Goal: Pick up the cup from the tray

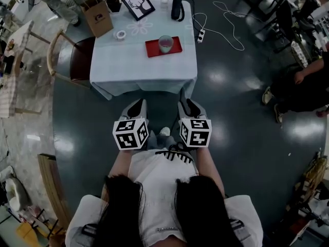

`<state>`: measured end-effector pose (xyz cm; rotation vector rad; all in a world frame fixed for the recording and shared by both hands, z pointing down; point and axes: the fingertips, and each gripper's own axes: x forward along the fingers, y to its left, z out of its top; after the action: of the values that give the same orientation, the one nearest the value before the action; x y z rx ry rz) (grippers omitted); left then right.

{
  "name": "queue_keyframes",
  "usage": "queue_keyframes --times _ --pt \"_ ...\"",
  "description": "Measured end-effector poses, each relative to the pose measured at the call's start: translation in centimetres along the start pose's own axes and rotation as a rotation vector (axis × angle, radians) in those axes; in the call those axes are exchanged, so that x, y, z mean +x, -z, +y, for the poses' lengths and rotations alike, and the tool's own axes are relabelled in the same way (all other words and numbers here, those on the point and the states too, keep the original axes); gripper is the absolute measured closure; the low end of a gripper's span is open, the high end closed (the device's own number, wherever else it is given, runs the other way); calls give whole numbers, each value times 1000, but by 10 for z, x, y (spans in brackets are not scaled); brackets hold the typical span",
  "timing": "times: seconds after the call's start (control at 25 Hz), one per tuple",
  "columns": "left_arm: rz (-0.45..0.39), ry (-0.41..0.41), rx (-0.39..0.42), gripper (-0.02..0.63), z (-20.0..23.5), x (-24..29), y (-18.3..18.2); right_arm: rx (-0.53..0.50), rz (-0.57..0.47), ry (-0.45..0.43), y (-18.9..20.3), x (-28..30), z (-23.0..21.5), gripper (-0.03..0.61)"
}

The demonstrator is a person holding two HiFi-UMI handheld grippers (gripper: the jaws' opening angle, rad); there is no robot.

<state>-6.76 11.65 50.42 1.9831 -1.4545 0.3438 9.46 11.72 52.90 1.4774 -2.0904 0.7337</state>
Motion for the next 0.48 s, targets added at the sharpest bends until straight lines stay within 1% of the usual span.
queue_keyframes --times 0.16,0.36,0.48 --pt "-9 -17 -5 614 -4 4 0 -12 -9 -12 -3 1 -7 420" --pt "-9 -26 -9 614 0 10 -6 -17 -15 -30 -12 9 -7 396" --pt "-4 -31 0 614 0 17 -9 -23 -26 -35 -18 13 -10 387"
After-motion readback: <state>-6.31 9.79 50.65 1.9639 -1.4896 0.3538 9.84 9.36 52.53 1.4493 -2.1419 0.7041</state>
